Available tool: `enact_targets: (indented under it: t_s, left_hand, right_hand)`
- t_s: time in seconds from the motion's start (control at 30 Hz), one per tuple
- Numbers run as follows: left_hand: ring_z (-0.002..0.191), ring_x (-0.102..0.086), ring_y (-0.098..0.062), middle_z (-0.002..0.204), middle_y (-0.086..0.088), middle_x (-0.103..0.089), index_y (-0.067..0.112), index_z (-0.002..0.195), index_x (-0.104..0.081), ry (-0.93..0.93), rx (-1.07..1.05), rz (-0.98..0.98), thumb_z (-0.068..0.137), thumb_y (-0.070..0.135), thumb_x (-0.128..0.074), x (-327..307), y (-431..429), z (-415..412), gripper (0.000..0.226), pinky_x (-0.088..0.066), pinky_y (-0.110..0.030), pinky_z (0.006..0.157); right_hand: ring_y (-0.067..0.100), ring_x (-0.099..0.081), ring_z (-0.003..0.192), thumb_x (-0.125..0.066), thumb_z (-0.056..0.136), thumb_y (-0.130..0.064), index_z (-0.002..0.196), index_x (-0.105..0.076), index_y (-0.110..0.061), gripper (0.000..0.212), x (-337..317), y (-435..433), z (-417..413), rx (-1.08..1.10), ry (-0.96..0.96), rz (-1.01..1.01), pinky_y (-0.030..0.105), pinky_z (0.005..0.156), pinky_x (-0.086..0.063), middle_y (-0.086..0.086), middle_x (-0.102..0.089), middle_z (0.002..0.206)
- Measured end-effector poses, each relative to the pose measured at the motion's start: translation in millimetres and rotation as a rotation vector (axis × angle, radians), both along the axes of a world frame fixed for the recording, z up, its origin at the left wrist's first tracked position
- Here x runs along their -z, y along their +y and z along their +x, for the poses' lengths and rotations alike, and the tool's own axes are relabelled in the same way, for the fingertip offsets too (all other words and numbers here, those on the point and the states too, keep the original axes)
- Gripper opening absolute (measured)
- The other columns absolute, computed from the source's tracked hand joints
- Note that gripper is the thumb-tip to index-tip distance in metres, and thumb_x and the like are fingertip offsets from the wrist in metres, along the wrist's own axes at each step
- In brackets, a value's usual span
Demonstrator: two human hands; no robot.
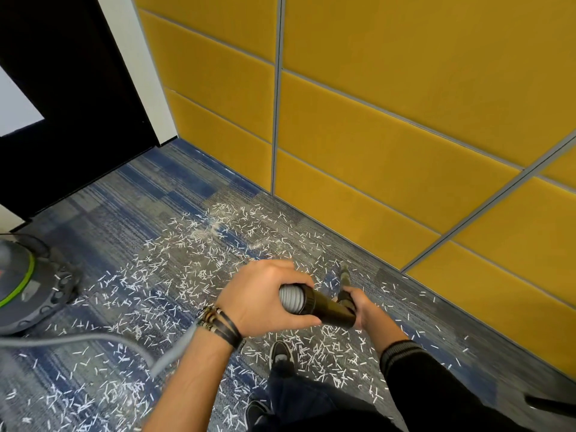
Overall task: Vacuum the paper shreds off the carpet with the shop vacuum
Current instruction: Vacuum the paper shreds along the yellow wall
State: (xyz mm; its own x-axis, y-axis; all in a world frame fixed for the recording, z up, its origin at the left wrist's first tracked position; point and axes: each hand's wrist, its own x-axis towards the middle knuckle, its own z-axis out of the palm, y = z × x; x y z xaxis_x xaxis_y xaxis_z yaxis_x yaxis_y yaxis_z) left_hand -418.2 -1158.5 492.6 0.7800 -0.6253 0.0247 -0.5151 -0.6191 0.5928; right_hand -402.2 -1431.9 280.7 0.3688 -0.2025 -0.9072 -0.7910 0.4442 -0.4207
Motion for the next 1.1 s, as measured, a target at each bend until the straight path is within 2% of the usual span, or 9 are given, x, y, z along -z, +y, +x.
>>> enact_targets:
  t_s: [0.17, 0.23, 0.33, 0.5, 0.6, 0.7, 0.87, 0.97, 1.1]
  left_hand:
    - [0.085, -0.061, 0.003, 0.089, 0.023, -0.064, 0.045, 0.107, -0.073, 0.118, 0.028, -0.010, 0.068, 0.078, -0.074, 18.3, 3.8, 2.8, 0.051, -0.057, -0.028, 0.078]
    - [0.085, -0.061, 0.004, 0.089, 0.023, -0.064, 0.043, 0.106, -0.074, 0.115, 0.008, -0.046, 0.070, 0.073, -0.078, 17.4, 3.9, 4.7, 0.047, -0.056, -0.026, 0.079]
    - [0.082, -0.061, 0.004, 0.087, 0.023, -0.063, 0.042, 0.107, -0.073, 0.046, -0.041, -0.082, 0.069, 0.079, -0.070, 9.3, 2.7, 11.4, 0.053, -0.056, -0.026, 0.077]
    - [0.078, -0.059, 0.005, 0.086, 0.020, -0.061, 0.041, 0.107, -0.071, -0.016, 0.010, 0.008, 0.070, 0.082, -0.064, 4.2, -3.7, 18.3, 0.055, -0.057, -0.026, 0.075]
    - [0.080, -0.055, 0.013, 0.086, 0.023, -0.061, 0.042, 0.107, -0.073, 0.016, 0.001, -0.002, 0.071, 0.073, -0.076, 10.2, -0.9, 27.0, 0.047, -0.054, -0.021, 0.077]
    - [0.081, -0.058, 0.007, 0.087, 0.022, -0.061, 0.043, 0.105, -0.073, 0.047, 0.030, 0.006, 0.069, 0.070, -0.081, 14.7, 2.2, 32.9, 0.045, -0.050, -0.016, 0.072]
    - [0.082, -0.061, 0.004, 0.089, 0.022, -0.063, 0.043, 0.105, -0.071, 0.103, 0.025, -0.050, 0.066, 0.078, -0.071, 24.9, -0.2, 27.9, 0.053, -0.059, -0.030, 0.076]
    - [0.082, -0.061, 0.004, 0.088, 0.023, -0.063, 0.040, 0.106, -0.071, 0.058, -0.034, -0.095, 0.069, 0.079, -0.068, 23.4, -0.2, 27.8, 0.054, -0.059, -0.031, 0.077]
    - [0.082, -0.059, 0.003, 0.088, 0.021, -0.060, 0.040, 0.105, -0.071, 0.030, 0.011, -0.038, 0.069, 0.081, -0.063, 27.0, -11.2, 27.3, 0.056, -0.058, -0.030, 0.078]
  right_hand:
    - [0.024, -0.058, 0.051, -0.041, 0.103, -0.029, 0.104, -0.044, -0.009, 0.020, 13.9, -5.4, -23.8, 0.027, 0.069, 0.028, 0.035, 0.043, -0.054, 0.013, -0.058, 0.063]
    - [0.026, -0.061, 0.047, -0.040, 0.104, -0.026, 0.106, -0.044, -0.009, 0.018, 12.5, -13.5, -22.1, -0.028, 0.090, -0.001, 0.035, 0.044, -0.054, 0.013, -0.062, 0.061]
    - [0.028, -0.058, 0.054, -0.044, 0.102, -0.023, 0.105, -0.042, -0.009, 0.014, 3.9, -18.7, -4.5, -0.011, 0.025, -0.006, 0.039, 0.052, -0.057, 0.014, -0.060, 0.070]
    - [0.023, -0.053, 0.047, -0.044, 0.102, -0.028, 0.099, -0.042, -0.007, 0.022, 3.9, -2.6, 31.1, -0.004, -0.024, 0.022, 0.030, 0.044, -0.051, 0.012, -0.054, 0.063]
    - [0.022, -0.053, 0.048, -0.044, 0.101, -0.030, 0.094, -0.044, -0.008, 0.024, 10.5, 4.2, 35.9, -0.045, 0.007, 0.023, 0.029, 0.051, -0.052, 0.011, -0.054, 0.063]
    - [0.022, -0.055, 0.051, -0.044, 0.100, -0.029, 0.091, -0.046, -0.009, 0.023, 21.3, 5.4, 22.6, 0.018, 0.019, 0.049, 0.029, 0.054, -0.052, 0.011, -0.056, 0.062]
    - [0.024, -0.057, 0.050, -0.046, 0.102, -0.030, 0.098, -0.045, -0.007, 0.024, 13.6, -8.0, 7.6, 0.047, 0.068, 0.034, 0.034, 0.046, -0.055, 0.012, -0.058, 0.065]
    - [0.025, -0.056, 0.052, -0.049, 0.101, -0.026, 0.104, -0.042, -0.009, 0.019, 0.0, -13.3, 22.0, 0.016, 0.025, 0.048, 0.034, 0.048, -0.056, 0.013, -0.058, 0.070]
    - [0.023, -0.055, 0.051, -0.050, 0.102, -0.026, 0.106, -0.043, -0.010, 0.019, 0.3, -15.4, 34.3, -0.024, -0.007, -0.001, 0.030, 0.044, -0.054, 0.012, -0.058, 0.070]
